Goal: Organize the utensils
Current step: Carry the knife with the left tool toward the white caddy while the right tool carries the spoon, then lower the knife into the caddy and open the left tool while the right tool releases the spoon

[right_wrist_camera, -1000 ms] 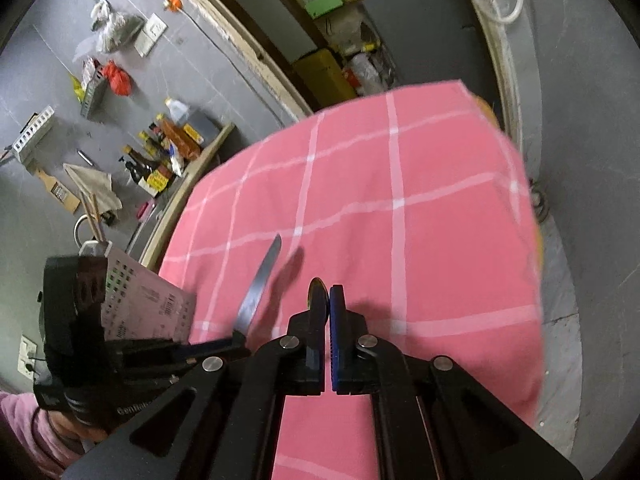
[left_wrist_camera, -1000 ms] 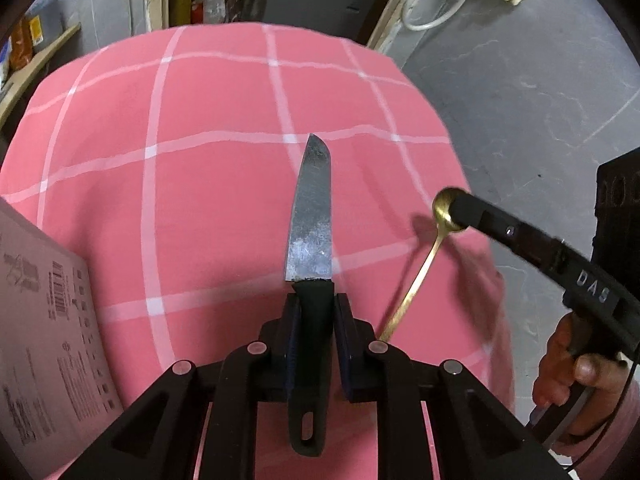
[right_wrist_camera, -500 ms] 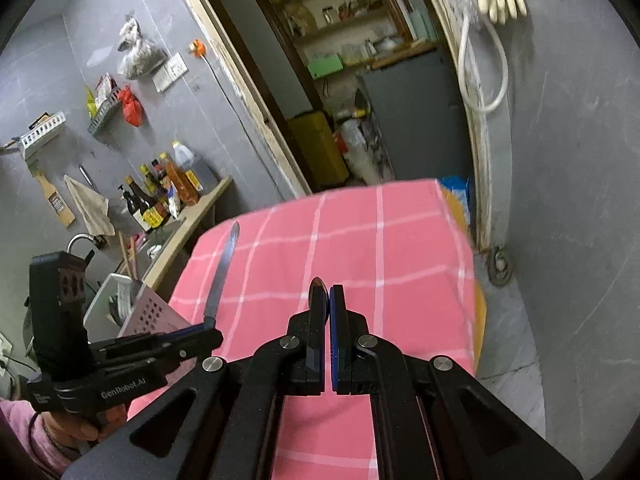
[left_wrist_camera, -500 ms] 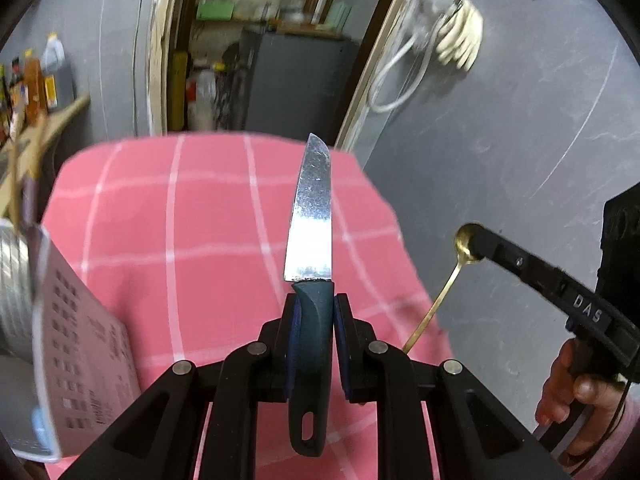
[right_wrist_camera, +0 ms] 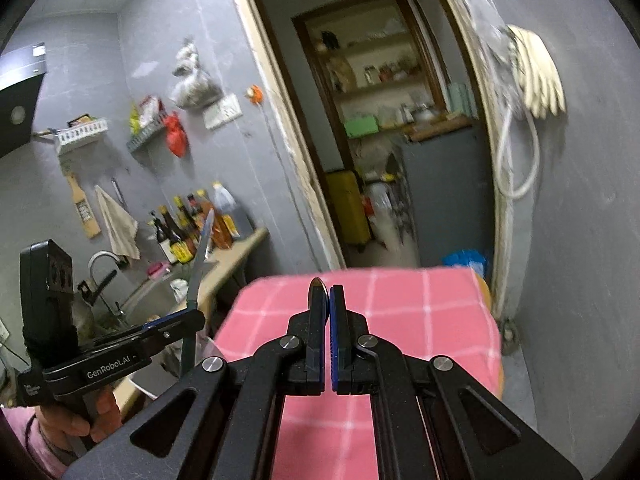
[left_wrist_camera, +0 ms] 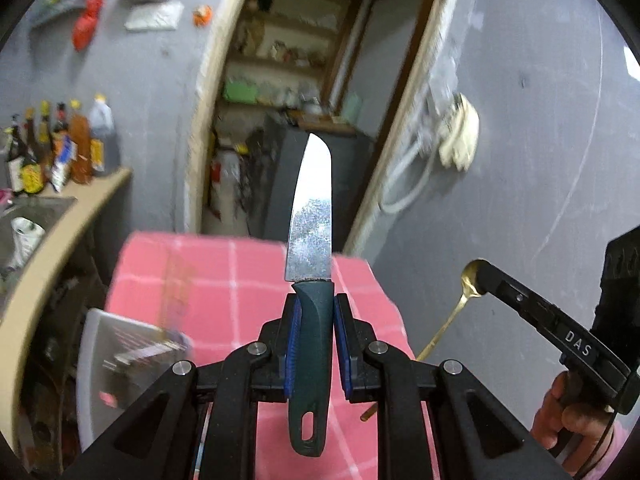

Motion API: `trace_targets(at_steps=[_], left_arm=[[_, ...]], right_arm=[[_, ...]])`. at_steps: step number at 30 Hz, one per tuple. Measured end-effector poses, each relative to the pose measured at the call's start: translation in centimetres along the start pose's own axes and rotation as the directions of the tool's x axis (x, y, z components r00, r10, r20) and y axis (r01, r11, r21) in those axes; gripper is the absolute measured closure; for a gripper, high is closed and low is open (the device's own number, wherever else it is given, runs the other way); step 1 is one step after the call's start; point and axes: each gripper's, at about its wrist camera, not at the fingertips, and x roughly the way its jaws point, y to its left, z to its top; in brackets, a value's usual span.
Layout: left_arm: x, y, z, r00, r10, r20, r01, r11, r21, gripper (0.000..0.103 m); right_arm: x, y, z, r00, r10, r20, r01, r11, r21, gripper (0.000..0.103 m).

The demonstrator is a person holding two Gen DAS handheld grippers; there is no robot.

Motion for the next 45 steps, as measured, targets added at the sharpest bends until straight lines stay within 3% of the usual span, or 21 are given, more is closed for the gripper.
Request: trace_targets(at_steps=[3,10,17,25,37,45], left_arm=[[-1.9,2.7,1.1,0.997,0.043,0.070,-0.041,0.998,-0.038,0.087],[-4.3,9.1,1.6,0.984,0.076,0.164,-0.053,0.989,-0.141,0.087],[-4.0,11.0,0.1,0.976,0.052,0.213,-0.013,0.983,-0.181,0.087],[-2.4,12.0,-2.9,0.980,0.001,0.198,0.046,0.972,-0.232,0.087],[-2.8,11.6,-5.8,0.983,0.053,0.174,-0.021,0.983,-0.182,0.087],[-3.2,11.3,-5.6,0.991,0.051,0.126,-0.033,0.990,-0.137,0.087]], right_arm=[[0.4,3.2,1.0,0.999,0.033,0.027,-0.032,0.999,-0.042,0.101],[2.5,10.8,0.7,0.995,0.082,0.047,-0.073,0.982,-0.172,0.101],[4.0,15.4,-1.9,0.999,0.033,0.008,-0.028,0.938,-0.347,0.101],[4.8,15.6,-3.3,0.998,0.006,-0.058,-0.027,0.934,-0.356,0.101],[5.7,15.8,-4.3,0.993,0.015,-0.113,-0.055,0.932,-0.357,0.101],[7.3,15.5,-4.9,0.985,0.048,-0.168,-0.102,0.938,-0.330,0.100]])
